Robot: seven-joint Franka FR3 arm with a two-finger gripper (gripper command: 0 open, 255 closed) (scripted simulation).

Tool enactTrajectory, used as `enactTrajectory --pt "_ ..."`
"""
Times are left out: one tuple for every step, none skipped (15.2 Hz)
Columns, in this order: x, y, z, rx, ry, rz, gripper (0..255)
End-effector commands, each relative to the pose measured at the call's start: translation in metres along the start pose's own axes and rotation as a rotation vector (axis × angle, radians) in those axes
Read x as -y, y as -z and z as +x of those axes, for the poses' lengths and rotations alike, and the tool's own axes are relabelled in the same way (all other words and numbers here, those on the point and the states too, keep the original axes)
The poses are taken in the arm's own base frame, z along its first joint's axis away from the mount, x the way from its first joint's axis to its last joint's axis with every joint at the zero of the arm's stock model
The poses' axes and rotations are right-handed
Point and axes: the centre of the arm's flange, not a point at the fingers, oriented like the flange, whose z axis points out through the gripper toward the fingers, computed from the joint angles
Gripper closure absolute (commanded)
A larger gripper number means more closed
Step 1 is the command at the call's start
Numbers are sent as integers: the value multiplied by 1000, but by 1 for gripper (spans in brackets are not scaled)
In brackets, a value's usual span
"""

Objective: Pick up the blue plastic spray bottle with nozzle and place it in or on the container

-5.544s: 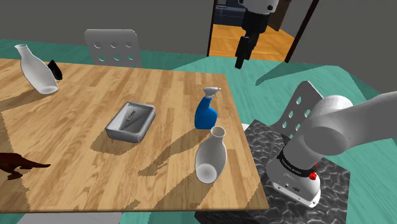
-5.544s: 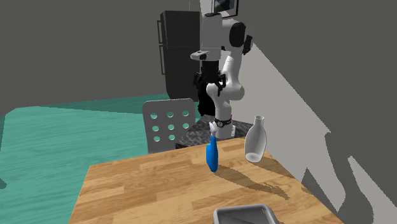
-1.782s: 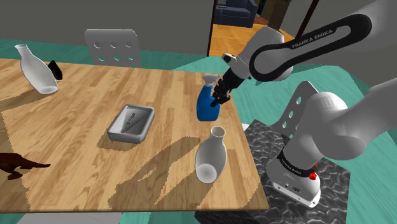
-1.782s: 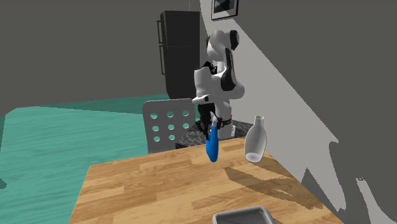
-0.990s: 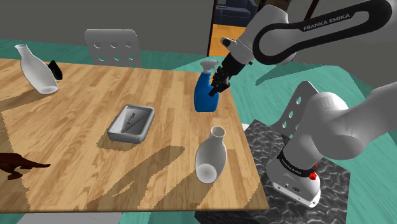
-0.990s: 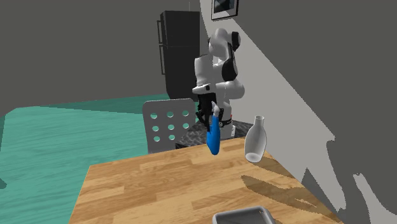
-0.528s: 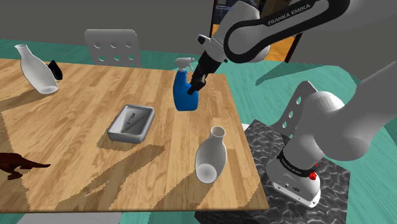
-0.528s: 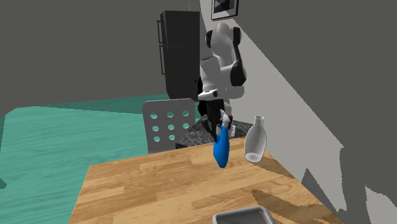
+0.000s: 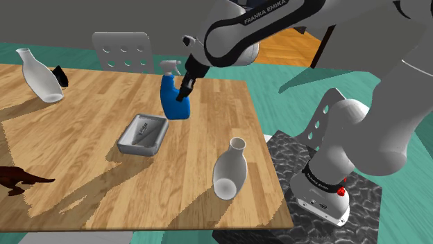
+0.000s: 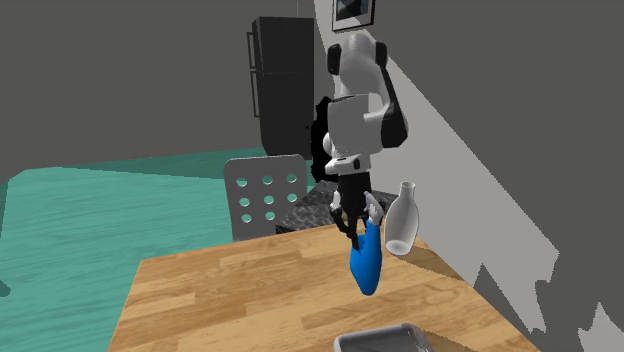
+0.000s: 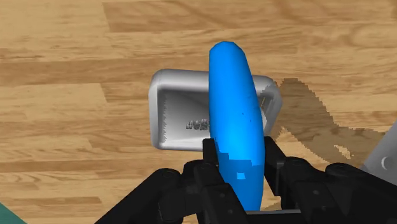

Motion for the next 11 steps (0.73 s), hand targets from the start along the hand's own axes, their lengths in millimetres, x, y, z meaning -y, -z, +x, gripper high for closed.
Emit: enactTrajectory --pt "0 -16 25 0 0 0 255" --pt "0 -22 36 0 0 0 255" --pt "-1 -28 48 0 0 0 255" --pt "-1 -35 60 0 0 0 255" --pt "-1 -41 71 0 0 0 255" --pt "-1 -47 83 0 0 0 255" --pt "-2 -53 94 0 0 0 255" --pt "-2 -60 106 0 0 0 255" --pt "-2 -66 118 0 0 0 255" --pt "-2 -70 115 0 0 0 255" --pt "-2 -75 113 0 0 0 255"
